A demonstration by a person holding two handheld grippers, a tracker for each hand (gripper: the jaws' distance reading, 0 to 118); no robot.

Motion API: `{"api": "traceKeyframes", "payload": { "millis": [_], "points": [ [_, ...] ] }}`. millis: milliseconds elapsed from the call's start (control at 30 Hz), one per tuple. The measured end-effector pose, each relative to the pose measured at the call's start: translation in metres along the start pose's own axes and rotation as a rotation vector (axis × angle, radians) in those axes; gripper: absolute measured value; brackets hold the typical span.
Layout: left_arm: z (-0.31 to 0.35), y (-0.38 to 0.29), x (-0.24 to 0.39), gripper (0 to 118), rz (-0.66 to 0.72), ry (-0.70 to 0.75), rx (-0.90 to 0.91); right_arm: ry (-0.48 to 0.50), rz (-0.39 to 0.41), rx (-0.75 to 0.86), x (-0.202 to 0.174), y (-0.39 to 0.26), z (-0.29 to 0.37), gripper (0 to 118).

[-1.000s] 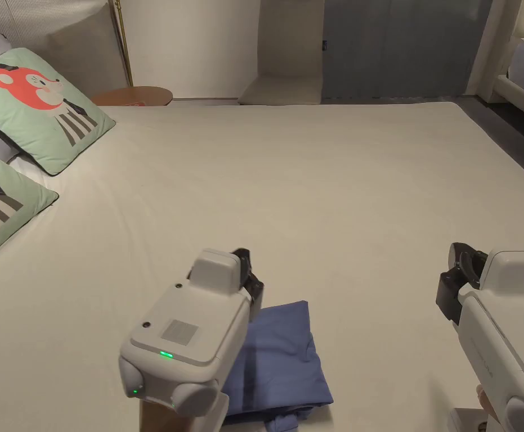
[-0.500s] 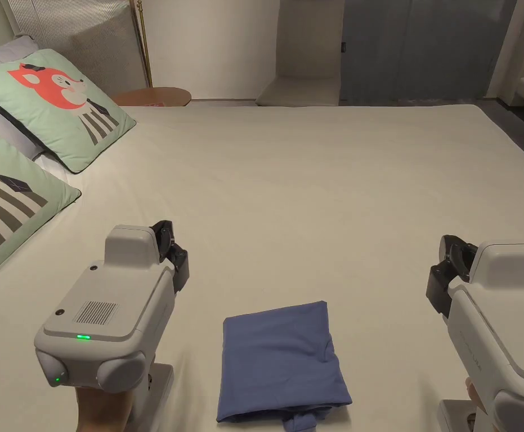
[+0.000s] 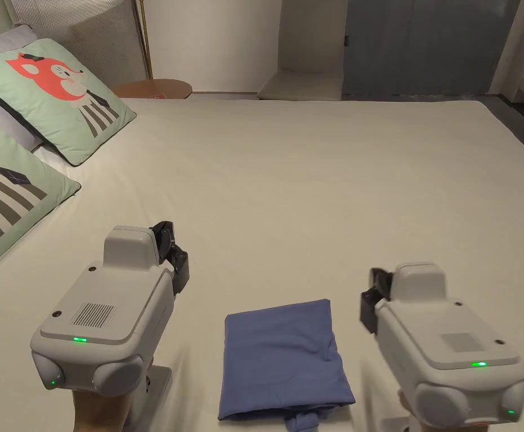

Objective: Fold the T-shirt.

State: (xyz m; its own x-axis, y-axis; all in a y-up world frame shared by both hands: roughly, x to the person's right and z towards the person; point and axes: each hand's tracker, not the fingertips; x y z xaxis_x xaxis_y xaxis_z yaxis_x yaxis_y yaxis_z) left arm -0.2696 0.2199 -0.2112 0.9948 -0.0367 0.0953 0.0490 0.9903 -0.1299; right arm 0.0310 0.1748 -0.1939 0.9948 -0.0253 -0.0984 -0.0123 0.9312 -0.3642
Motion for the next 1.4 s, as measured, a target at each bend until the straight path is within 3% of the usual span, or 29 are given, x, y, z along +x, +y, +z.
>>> {"api": "traceKeyframes", "payload": {
  "millis": [133,200,400,533,667,700,733,767,833,867,900,1100,1200,1233,1300,1367,1400],
  "points": [
    [0.0,-0.001,0.001,0,0.007,-0.012,-0.013,0.079,0.004,-0.159,-0.026,-0.033,-0.038,1],
    [0.0,-0.003,0.001,0,0.011,-0.019,-0.021,0.118,-0.037,-0.229,-0.035,-0.048,-0.052,1],
    [-0.007,-0.02,-0.002,0,0.032,-0.045,-0.074,0.115,-0.068,-0.407,-0.046,-0.078,-0.076,1],
    [-0.015,-0.032,-0.003,0,0.066,-0.087,-0.173,0.097,-0.065,-0.375,-0.046,-0.086,-0.077,0],
    [-0.035,-0.053,-0.001,1,0.156,-0.164,-0.387,0.093,-0.074,-0.388,-0.046,-0.077,-0.07,0],
    [-0.041,-0.061,-0.001,6,0.196,-0.201,-0.459,0.095,-0.072,-0.391,-0.046,-0.077,-0.069,0],
    [-0.048,-0.068,-0.004,22,0.25,-0.239,-0.527,0.102,-0.071,-0.394,-0.045,-0.076,-0.069,0],
    [-0.053,-0.075,-0.006,41,0.299,-0.269,-0.574,0.106,-0.072,-0.395,-0.044,-0.075,-0.069,0],
    [-0.065,-0.088,-0.008,93,0.393,-0.333,-0.698,0.113,-0.078,-0.399,-0.043,-0.075,-0.067,0],
    [-0.07,-0.094,-0.008,107,0.429,-0.366,-0.758,0.12,-0.078,-0.402,-0.042,-0.076,-0.07,0],
    [-0.075,-0.1,-0.01,110,0.469,-0.388,-0.798,0.122,-0.082,-0.404,-0.041,-0.076,-0.07,0],
    [-0.099,-0.133,-0.021,107,0.613,-0.468,-0.901,0.134,-0.099,-0.406,-0.037,-0.078,-0.073,0],
    [-0.103,-0.14,-0.018,67,0.643,-0.502,-0.912,0.141,-0.11,-0.405,-0.036,-0.08,-0.073,0],
    [-0.101,-0.138,-0.012,58,0.645,-0.512,-0.92,0.142,-0.113,-0.405,-0.036,-0.08,-0.073,0],
    [-0.1,-0.138,-0.004,51,0.622,-0.507,-0.926,0.141,-0.114,-0.407,-0.034,-0.081,-0.075,0],
    [-0.099,-0.137,-0.007,25,0.644,-0.516,-0.93,0.145,-0.118,-0.407,-0.034,-0.081,-0.075,0],
    [-0.098,-0.137,-0.009,20,0.693,-0.557,-0.933,0.146,-0.123,-0.407,-0.032,-0.083,-0.078,0]
  ]
}}
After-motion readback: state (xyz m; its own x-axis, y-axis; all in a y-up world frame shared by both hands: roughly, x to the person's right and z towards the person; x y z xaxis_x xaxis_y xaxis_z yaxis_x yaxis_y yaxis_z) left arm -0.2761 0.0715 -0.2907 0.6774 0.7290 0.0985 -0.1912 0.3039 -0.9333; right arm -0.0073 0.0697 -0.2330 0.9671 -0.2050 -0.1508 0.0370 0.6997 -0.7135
